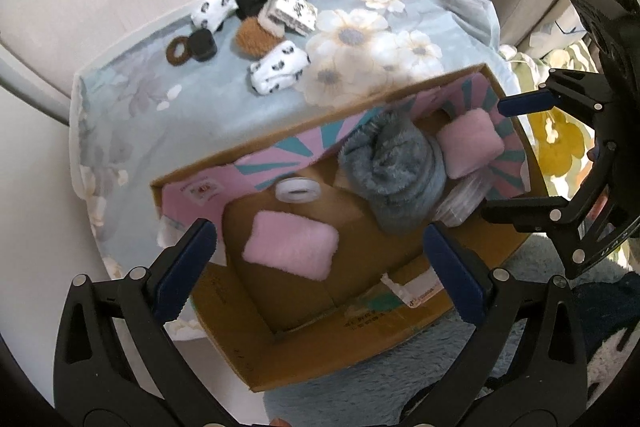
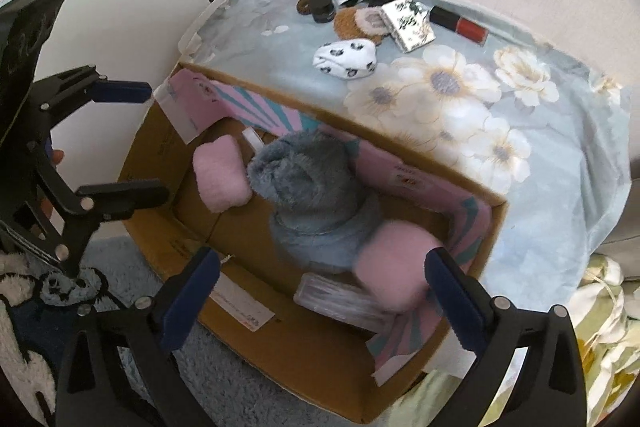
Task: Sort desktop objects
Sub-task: 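Carry the tape roll and pink scrunchie into the box and release both, then move both open tools back toward the remaining bed items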
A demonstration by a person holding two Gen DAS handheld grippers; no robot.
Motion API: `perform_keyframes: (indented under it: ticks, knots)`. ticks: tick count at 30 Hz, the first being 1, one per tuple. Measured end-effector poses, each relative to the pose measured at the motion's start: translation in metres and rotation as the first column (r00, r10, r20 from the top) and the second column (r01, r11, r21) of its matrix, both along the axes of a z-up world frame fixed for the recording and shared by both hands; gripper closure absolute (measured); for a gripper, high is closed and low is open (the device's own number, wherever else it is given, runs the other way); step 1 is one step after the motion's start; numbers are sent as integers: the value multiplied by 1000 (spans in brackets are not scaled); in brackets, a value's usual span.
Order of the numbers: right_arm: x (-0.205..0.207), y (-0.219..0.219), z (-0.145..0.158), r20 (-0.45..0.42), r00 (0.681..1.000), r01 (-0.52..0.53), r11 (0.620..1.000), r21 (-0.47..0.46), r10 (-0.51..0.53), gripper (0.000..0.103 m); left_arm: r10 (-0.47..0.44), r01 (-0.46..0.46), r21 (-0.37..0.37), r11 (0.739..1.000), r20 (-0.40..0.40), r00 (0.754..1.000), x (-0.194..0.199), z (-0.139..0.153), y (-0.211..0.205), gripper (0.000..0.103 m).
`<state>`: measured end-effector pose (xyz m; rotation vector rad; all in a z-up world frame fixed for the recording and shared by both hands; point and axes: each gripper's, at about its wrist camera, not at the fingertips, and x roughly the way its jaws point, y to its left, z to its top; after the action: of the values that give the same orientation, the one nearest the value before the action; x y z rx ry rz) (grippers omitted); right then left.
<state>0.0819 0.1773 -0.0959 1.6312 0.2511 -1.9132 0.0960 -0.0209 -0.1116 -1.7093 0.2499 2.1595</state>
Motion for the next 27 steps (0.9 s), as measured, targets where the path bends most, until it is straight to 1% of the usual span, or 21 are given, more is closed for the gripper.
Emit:
perform_keyframes:
  ticks: [2,5,8,12,13,17,19,20,23,25,27]
  knots:
    - [-2,1,4,-7,1000,-4,1000,4,4,1,6,-6,-1,1000,-17,1000,-2,5,-2,0]
    - [-8,5,13,-15,1000,6,1000,-15,-7,1,15,-15,3,1000,-34,999,-6,12,-6,0]
    - [-16,9,22,-33,999,36,998,-47,-38,1,26,-26,-1,1000,-53,998,-11,17,-13,0]
    - [-27,19,37,-77,992,88,988,-129,-98,1,46,-46,9,999,-73,996,-19,25,-21,0]
    - [-29,19,39,-73,993,87,988,-127,-97,1,51,-50,14,999,-79,996,-21,26,-23,0]
    - [-40,23,44,-77,991,110,993,-40,-113,1,73,-70,32,997,-96,993,-35,33,-31,0]
    - [-45,27,47,-93,987,126,992,-24,-128,1,92,-88,32,996,-117,989,-42,37,-36,0]
    - [-48,29,48,-98,985,141,990,-21,-143,1,108,-104,34,994,-134,985,-46,40,-41,0]
    - [-59,37,48,-116,970,218,976,16,-214,1,138,-132,52,990,-153,979,-59,44,-51,0]
    - [-68,39,45,-125,964,243,969,50,-236,1,151,-145,50,988,-157,976,-67,46,-55,0]
    - [-78,42,43,-126,960,260,964,63,-250,1,153,-148,42,988,-165,974,-78,48,-61,0]
